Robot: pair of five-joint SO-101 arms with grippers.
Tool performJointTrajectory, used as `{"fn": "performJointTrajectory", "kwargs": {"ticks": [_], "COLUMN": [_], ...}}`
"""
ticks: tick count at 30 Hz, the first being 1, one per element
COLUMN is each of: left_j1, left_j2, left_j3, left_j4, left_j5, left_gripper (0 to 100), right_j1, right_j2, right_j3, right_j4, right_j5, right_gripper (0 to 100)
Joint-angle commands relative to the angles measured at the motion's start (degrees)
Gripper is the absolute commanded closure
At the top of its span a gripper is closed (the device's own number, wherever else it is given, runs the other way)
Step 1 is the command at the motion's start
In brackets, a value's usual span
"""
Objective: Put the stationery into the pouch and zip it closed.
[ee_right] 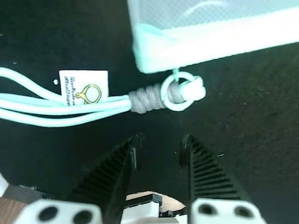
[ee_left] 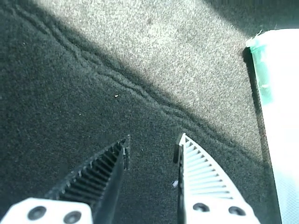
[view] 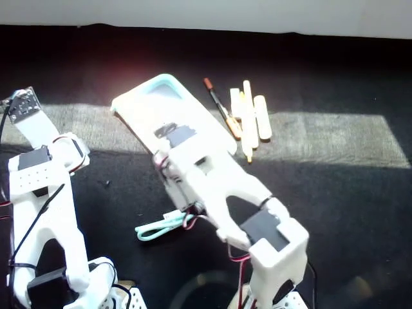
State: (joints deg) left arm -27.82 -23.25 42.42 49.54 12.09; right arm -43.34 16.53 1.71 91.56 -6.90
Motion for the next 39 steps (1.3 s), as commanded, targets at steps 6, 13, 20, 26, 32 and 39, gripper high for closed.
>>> {"fn": "performJointTrajectory", "kwargs": {"ticks": [6, 13, 20, 26, 32, 39], "left_j1": [1.36, 1.36, 1.36, 1.36, 1.36, 1.36], "left_j2": [-0.04, -0.04, -0.04, -0.04, -0.04, -0.04], "left_j3": [-2.24, -2.24, -2.24, -2.24, -2.24, -2.24], "left_j4": [-0.62, -0.62, -0.79, -0.79, -0.88, -0.62], "left_j5": [-0.53, -0.53, -0.53, -0.62, -0.62, -0.62], "left_gripper": [82, 82, 82, 82, 82, 82], "right_j1": [-1.63, -0.92, -0.66, -0.84, 0.75, 6.99], "right_j2": [8.13, 8.66, 8.66, 9.1, 15.69, 17.71], "right_j3": [-5.58, -10.86, -12.44, -12.44, -12.62, -12.79], "right_j4": [0.04, 0.04, 0.04, -0.48, -0.04, 4.79], "right_j5": [-7.82, -11.69, -11.78, -12.04, -14.95, -12.84], "right_gripper": [85.1, 85.1, 85.1, 85.1, 85.1, 85.1]}}
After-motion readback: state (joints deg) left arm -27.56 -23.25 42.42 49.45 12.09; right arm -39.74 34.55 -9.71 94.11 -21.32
